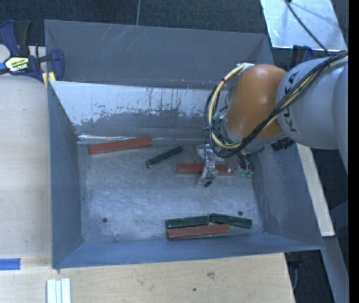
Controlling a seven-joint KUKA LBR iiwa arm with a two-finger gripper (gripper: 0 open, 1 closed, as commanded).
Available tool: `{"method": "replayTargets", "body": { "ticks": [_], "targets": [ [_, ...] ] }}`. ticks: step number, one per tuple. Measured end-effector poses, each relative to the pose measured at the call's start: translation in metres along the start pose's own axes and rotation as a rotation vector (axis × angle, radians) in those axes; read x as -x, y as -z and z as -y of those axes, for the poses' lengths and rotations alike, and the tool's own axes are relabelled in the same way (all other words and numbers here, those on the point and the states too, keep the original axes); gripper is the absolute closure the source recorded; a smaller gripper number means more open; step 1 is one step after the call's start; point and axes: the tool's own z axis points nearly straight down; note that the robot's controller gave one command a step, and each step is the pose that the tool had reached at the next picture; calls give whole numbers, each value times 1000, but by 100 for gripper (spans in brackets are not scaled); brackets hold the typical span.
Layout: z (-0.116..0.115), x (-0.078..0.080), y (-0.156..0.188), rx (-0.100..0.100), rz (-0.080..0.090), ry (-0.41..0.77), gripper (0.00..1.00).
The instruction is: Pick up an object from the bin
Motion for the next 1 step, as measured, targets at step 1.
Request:
{"method": "replayTargets", "body": {
  "ticks": [1],
  "targets": [
    [19, 12, -1, 0, 1, 97, 100]
  ]
}}
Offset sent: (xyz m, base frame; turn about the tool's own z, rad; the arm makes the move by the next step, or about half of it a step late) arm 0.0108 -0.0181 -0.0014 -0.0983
